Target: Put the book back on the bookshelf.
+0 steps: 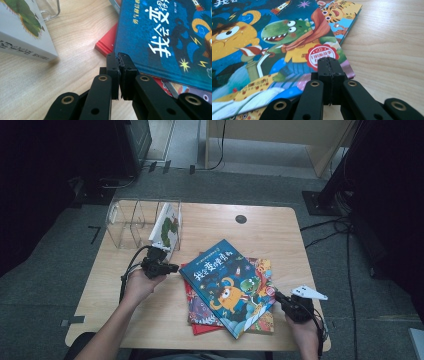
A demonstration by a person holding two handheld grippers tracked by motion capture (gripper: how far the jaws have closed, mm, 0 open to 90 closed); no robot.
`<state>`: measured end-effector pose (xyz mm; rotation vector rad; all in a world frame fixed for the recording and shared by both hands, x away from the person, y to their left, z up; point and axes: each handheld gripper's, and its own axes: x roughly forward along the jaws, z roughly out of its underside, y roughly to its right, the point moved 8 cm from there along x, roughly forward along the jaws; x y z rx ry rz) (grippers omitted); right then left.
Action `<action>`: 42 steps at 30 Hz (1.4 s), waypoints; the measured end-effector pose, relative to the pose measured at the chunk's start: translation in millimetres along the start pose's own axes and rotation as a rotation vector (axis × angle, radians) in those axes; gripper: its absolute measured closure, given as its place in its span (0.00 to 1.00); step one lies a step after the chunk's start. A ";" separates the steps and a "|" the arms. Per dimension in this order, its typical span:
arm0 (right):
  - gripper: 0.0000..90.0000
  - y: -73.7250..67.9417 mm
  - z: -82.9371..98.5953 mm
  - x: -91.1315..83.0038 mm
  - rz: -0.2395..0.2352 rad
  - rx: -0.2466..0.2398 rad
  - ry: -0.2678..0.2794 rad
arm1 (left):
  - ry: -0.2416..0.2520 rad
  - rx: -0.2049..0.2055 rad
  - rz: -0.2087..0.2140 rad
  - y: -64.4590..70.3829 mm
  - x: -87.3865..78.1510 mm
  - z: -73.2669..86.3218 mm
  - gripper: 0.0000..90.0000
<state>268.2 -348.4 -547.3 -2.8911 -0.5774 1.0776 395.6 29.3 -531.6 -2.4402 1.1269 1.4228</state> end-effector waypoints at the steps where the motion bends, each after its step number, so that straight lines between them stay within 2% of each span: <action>1: 1.00 -0.3 1.2 -1.2 -0.001 0.002 0.000 | -0.001 0.000 -0.001 -1.5 1.9 0.2 0.98; 4: 1.00 -1.1 4.8 -5.2 -0.005 0.003 -0.004 | -0.010 -0.001 -0.008 -4.5 6.9 1.0 0.97; 8: 1.00 -1.9 11.7 -6.8 -0.007 -0.005 -0.037 | -0.027 0.009 -0.028 -6.8 14.1 2.2 0.97; 11: 1.00 -1.4 11.4 -4.7 -0.011 -0.011 -0.040 | -0.047 0.000 -0.026 -7.8 17.1 4.3 0.98; 14: 1.00 0.7 10.6 -3.4 -0.020 0.003 -0.037 | -0.070 0.019 -0.040 -5.1 18.7 6.9 1.00; 17: 1.00 3.2 9.7 -2.0 -0.030 0.022 -0.033 | -0.087 0.021 -0.027 -3.6 16.1 9.8 1.00; 19: 1.00 5.6 7.9 0.1 -0.037 0.028 -0.032 | -0.084 0.005 -0.006 -2.9 15.0 12.7 1.00; 21: 1.00 6.7 7.1 1.0 -0.037 0.027 -0.032 | -0.088 -0.009 0.015 -2.5 12.3 16.7 1.00; 25: 1.00 9.7 2.5 6.2 -0.038 0.026 -0.035 | -0.088 -0.014 0.023 -0.5 8.0 23.0 1.00; 30: 1.00 13.4 -5.7 15.7 -0.039 0.022 -0.032 | -0.074 -0.050 0.060 2.2 1.2 30.7 1.00; 36: 1.00 15.0 -17.8 30.3 -0.064 0.036 -0.026 | -0.068 -0.062 0.070 8.4 -2.6 41.1 1.00; 40: 1.00 12.5 -26.2 39.9 -0.073 0.016 -0.027 | -0.065 -0.067 0.069 12.1 -9.4 47.6 1.00; 42: 1.00 11.1 -30.3 45.1 -0.082 0.009 -0.026 | -0.057 -0.087 0.070 13.1 -12.8 51.1 1.00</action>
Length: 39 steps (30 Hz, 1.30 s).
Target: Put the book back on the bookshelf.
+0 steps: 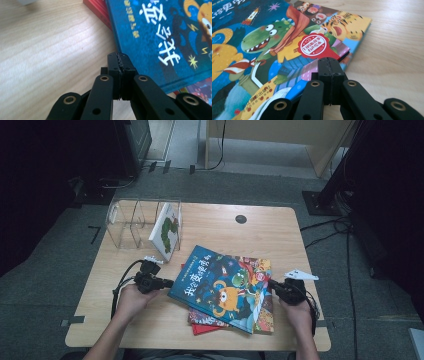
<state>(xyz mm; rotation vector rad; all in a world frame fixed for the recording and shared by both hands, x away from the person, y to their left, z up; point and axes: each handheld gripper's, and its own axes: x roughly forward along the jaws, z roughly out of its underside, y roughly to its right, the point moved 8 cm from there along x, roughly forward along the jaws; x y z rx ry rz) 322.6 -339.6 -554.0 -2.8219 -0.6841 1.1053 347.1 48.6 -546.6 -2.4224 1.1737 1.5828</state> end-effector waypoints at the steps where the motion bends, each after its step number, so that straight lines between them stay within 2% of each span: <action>1: 1.00 -1.2 -2.6 3.2 -0.006 -0.003 -0.003 | -0.001 0.000 -0.001 0.1 -1.1 1.6 1.00; 12: 1.00 -8.2 -22.9 28.3 -0.029 -0.033 -0.003 | 0.013 -0.046 -0.017 3.3 -13.8 16.9 0.98; 15: 1.00 -9.2 -27.3 34.1 -0.030 -0.031 -0.009 | 0.014 -0.057 -0.016 1.1 -17.0 16.1 0.87; 17: 1.00 -9.8 -28.0 34.8 -0.027 -0.035 -0.008 | 0.022 -0.054 -0.016 0.1 -19.1 14.2 0.85; 19: 1.00 -10.6 -28.8 35.3 -0.016 -0.047 -0.009 | 0.029 -0.049 -0.010 -0.5 -20.2 12.2 0.79; 21: 1.00 -11.1 -28.7 34.1 -0.023 -0.045 -0.008 | 0.032 -0.042 -0.003 -0.8 -19.5 10.5 0.67; 24: 1.00 -14.3 -27.3 30.4 -0.029 -0.050 -0.006 | 0.027 -0.046 -0.019 -3.2 -16.9 8.1 0.55; 27: 1.00 -17.9 -25.4 27.4 -0.034 -0.062 -0.003 | 0.034 -0.036 -0.029 -3.5 -14.5 4.4 0.52; 32: 1.00 -21.6 -20.3 23.7 -0.033 -0.078 -0.011 | 0.040 -0.031 -0.005 -1.6 -11.6 -2.4 0.50; 34: 1.00 -23.0 -18.2 22.2 -0.034 -0.084 -0.013 | 0.044 -0.026 -0.015 -2.4 -10.8 -4.8 0.45; 39: 1.00 -27.8 -13.2 17.9 -0.035 -0.096 -0.018 | 0.031 -0.038 0.018 -1.8 -7.0 -10.3 0.34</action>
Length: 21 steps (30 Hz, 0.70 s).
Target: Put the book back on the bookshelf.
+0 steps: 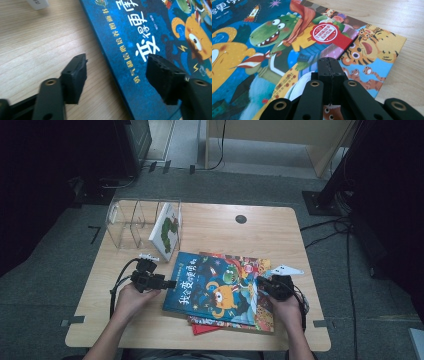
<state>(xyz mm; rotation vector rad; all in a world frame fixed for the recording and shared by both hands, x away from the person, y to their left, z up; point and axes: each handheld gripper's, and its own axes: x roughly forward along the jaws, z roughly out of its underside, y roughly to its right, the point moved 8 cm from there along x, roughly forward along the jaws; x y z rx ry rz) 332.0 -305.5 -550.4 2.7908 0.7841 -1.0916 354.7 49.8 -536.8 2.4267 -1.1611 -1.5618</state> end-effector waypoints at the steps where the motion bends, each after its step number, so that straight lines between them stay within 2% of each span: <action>1: 1.00 -1.3 2.0 -1.3 0.001 -0.005 -0.003 | -0.002 0.006 0.004 0.2 0.8 -0.7 0.28; 3: 1.00 -2.1 2.8 -1.7 0.002 -0.005 -0.004 | 0.001 0.016 -0.002 0.9 2.2 -2.3 0.28; 5: 1.00 -3.4 4.8 -2.7 0.003 -0.005 -0.008 | 0.020 0.021 -0.025 0.2 3.0 -4.7 0.26; 8: 1.00 -5.2 7.5 -4.1 0.002 -0.008 -0.011 | 0.019 -0.001 0.010 -1.0 5.7 -6.3 0.30; 10: 1.00 -6.8 9.1 -5.4 0.001 -0.007 -0.012 | 0.005 -0.012 0.018 -2.8 9.0 -5.7 0.35; 15: 1.00 -10.2 12.5 -8.4 -0.004 -0.008 -0.011 | -0.013 -0.040 0.049 -4.8 16.6 -5.8 0.36; 21: 1.00 -12.1 16.3 -12.5 0.002 -0.013 -0.016 | -0.027 -0.046 0.066 -3.7 21.6 -6.4 0.40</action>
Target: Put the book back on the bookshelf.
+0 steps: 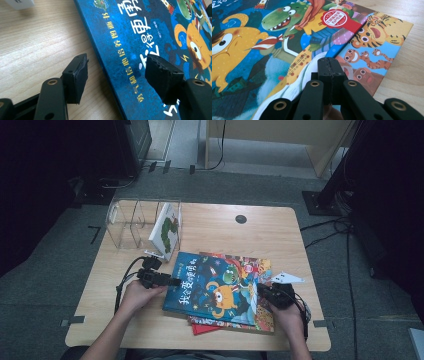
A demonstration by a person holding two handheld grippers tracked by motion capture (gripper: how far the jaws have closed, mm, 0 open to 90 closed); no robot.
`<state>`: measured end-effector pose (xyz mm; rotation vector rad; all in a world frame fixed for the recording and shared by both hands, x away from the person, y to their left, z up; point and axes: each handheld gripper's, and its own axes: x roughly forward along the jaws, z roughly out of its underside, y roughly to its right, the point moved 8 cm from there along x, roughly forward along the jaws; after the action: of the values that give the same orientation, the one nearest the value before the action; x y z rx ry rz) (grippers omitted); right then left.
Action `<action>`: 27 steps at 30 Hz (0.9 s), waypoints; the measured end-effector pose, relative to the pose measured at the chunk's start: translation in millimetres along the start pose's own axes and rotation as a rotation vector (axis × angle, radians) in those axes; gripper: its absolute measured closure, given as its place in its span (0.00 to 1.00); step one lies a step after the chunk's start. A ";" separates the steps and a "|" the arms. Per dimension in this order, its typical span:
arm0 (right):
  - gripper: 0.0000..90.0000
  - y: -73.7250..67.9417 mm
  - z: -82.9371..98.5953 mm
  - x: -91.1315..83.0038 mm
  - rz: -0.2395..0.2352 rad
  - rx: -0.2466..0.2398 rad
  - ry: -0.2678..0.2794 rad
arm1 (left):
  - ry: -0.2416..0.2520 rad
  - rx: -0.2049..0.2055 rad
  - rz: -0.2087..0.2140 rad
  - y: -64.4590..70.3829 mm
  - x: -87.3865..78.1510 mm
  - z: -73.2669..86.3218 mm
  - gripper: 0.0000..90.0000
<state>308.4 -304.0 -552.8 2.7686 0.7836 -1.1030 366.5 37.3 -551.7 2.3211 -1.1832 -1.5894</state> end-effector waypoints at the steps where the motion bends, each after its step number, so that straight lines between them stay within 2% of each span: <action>1: 1.00 0.1 0.6 -0.6 0.001 -0.001 0.000 | -0.006 -0.002 0.002 0.2 0.7 0.2 0.40; 10: 1.00 -2.6 1.3 0.1 -0.019 -0.003 0.006 | -0.047 -0.022 0.061 5.9 6.7 1.2 0.45; 13: 1.00 -2.2 1.5 0.2 -0.026 0.000 0.007 | -0.053 -0.038 0.059 6.7 6.8 0.1 0.45; 17: 1.00 -2.0 1.3 0.8 -0.036 0.012 0.006 | -0.072 -0.028 0.037 9.5 4.1 -2.1 0.45; 18: 1.00 -2.1 1.3 0.9 -0.035 0.010 0.004 | -0.075 -0.019 0.035 10.1 2.1 -2.8 0.45; 22: 1.00 -3.6 2.1 4.9 -0.029 -0.002 -0.014 | -0.063 -0.027 0.042 15.9 -11.8 -9.1 0.49; 25: 1.00 -6.8 -0.1 7.1 -0.037 -0.014 -0.013 | -0.086 -0.020 0.011 19.6 -23.3 -13.3 0.49; 27: 1.00 -9.9 -2.0 9.4 -0.045 -0.023 -0.014 | -0.082 -0.011 -0.001 20.8 -33.2 -18.3 0.50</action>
<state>310.7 -290.8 -556.3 2.7344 0.8562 -1.1123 365.2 37.8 -508.5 2.2705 -1.1865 -1.7018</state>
